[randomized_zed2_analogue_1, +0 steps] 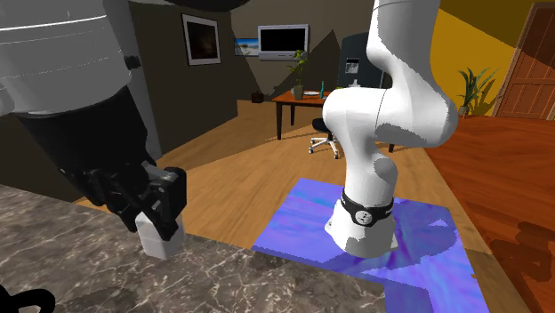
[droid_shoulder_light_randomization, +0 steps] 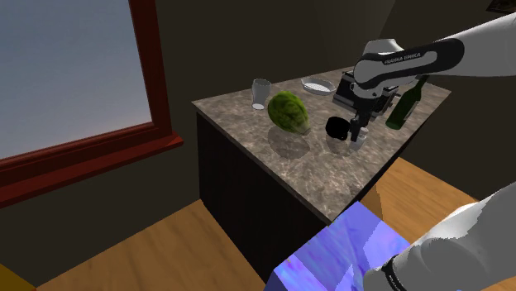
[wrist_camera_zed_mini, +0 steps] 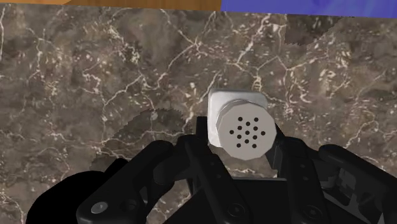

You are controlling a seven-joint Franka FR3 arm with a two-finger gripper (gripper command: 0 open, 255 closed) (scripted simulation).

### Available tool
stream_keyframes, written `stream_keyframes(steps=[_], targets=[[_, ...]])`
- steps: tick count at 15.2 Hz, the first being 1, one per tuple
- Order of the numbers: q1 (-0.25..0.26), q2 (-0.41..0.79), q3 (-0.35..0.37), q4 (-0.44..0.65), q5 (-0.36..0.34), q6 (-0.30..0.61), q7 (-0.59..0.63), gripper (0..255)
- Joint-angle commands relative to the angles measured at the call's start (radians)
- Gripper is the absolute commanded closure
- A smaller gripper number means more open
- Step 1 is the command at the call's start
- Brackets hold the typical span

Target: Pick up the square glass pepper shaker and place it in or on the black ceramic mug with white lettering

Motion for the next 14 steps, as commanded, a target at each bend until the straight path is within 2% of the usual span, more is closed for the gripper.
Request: stream_keyframes(steps=[1, 14], targets=[[0.0, -0.011, 0.002, 0.017, -0.001, -0.028, -0.002, 255], [0.004, -0.052, 0.014, 0.152, -0.001, -0.203, -0.014, 255]])
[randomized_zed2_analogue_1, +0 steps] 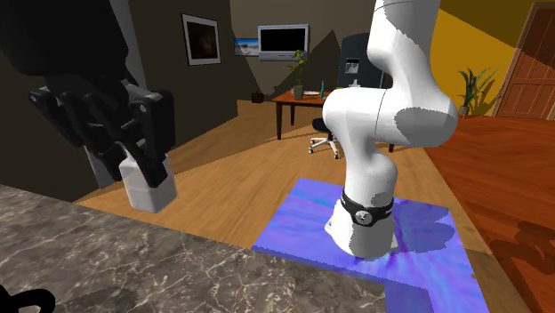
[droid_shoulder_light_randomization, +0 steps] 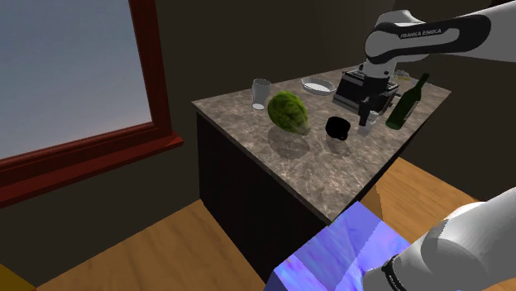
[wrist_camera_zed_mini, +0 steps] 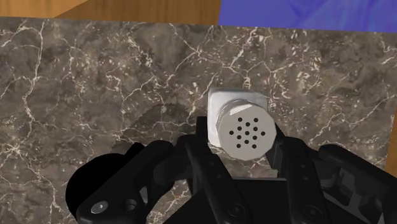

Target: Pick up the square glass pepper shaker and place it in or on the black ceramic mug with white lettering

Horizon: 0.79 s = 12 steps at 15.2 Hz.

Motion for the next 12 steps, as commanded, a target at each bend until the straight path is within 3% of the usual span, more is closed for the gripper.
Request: stream_keyframes(steps=[1, 7, 12], targets=[[0.0, -0.001, 0.001, 0.021, 0.001, -0.022, -0.003, 255], [-0.018, 0.251, -0.038, 0.304, 0.067, -0.053, -0.091, 255], [-0.064, 0.481, -0.053, 0.601, 0.14, -0.126, -0.162, 255]])
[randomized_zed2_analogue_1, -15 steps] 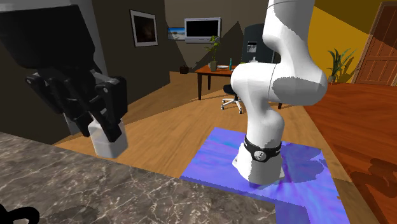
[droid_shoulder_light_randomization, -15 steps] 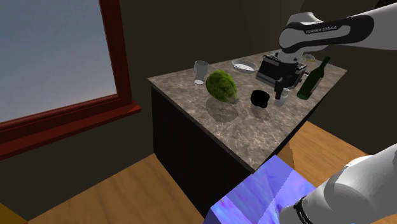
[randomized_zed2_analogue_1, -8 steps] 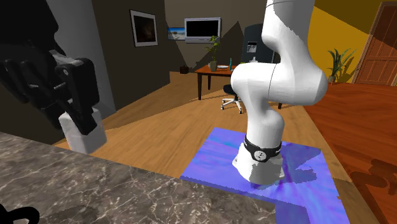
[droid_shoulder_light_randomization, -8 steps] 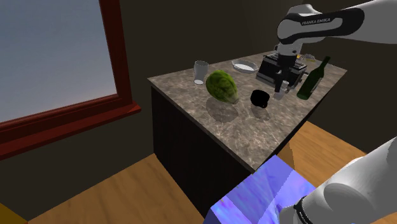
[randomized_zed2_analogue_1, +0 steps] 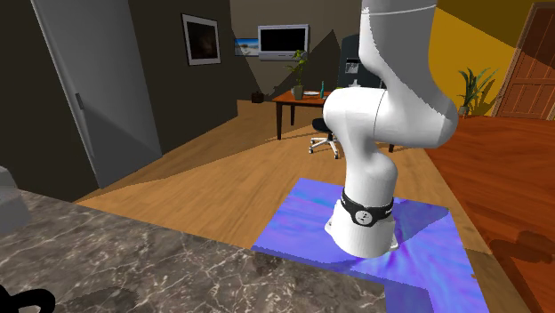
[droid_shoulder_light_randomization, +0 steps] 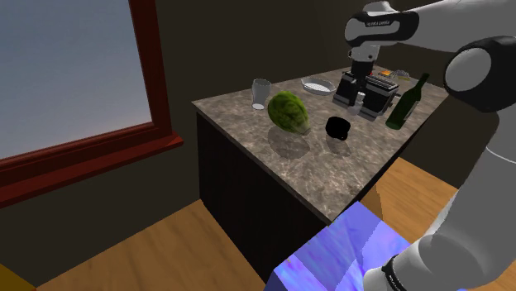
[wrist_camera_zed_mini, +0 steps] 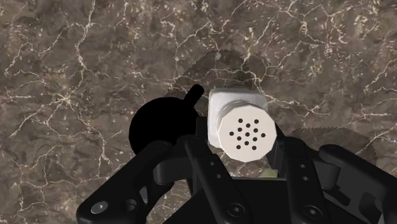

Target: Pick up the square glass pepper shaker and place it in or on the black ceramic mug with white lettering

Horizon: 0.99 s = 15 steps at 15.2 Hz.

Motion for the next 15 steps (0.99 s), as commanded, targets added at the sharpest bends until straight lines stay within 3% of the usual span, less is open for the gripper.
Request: stream_keyframes(steps=[1, 5, 15], targets=[[-0.025, 0.099, -0.003, 0.139, 0.031, -0.043, -0.028, 255], [-0.095, 0.314, 0.002, 0.466, 0.092, -0.157, -0.069, 255], [-0.077, 0.291, 0.006, 0.294, 0.086, -0.009, -0.054, 255]])
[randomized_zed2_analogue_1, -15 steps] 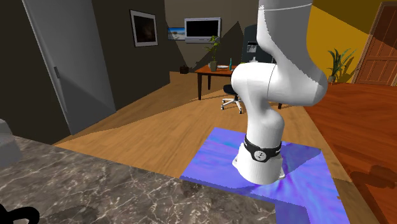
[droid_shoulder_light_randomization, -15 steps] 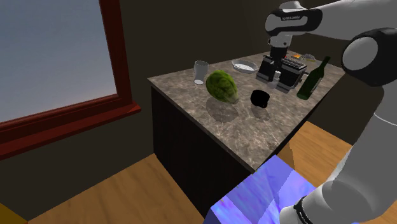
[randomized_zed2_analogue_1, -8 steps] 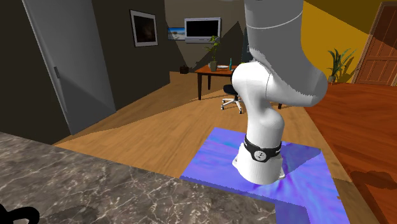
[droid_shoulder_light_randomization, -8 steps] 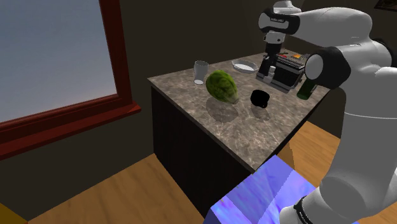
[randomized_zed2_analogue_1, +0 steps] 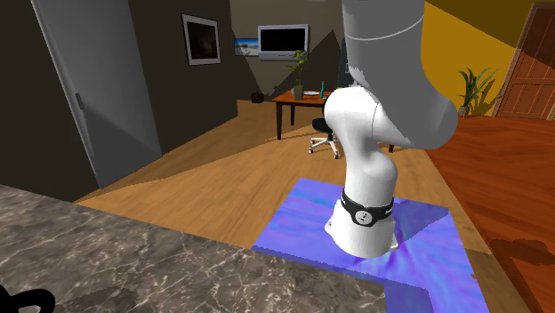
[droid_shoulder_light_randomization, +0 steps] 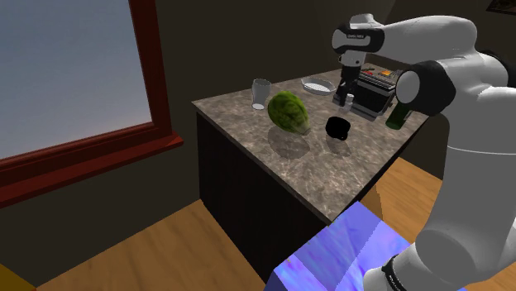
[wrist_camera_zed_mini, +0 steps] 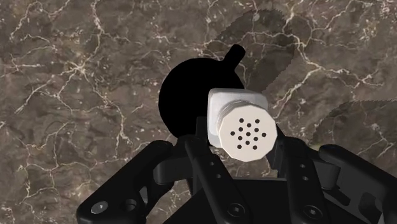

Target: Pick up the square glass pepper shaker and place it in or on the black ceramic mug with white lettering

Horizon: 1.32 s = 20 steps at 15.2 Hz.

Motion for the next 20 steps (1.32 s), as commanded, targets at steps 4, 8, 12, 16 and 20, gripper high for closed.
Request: stream_keyframes(steps=[4, 8, 12, 16, 20], targets=[[0.006, -0.002, 0.002, -0.075, 0.0, 0.073, 0.006, 255], [0.007, -0.001, 0.002, -0.088, 0.0, 0.087, 0.007, 255], [0.007, -0.001, 0.002, -0.088, 0.0, 0.087, 0.007, 255], [0.007, -0.001, 0.002, -0.088, 0.0, 0.087, 0.007, 0], [0.001, 0.016, 0.003, 0.005, 0.004, 0.01, 0.005, 0]])
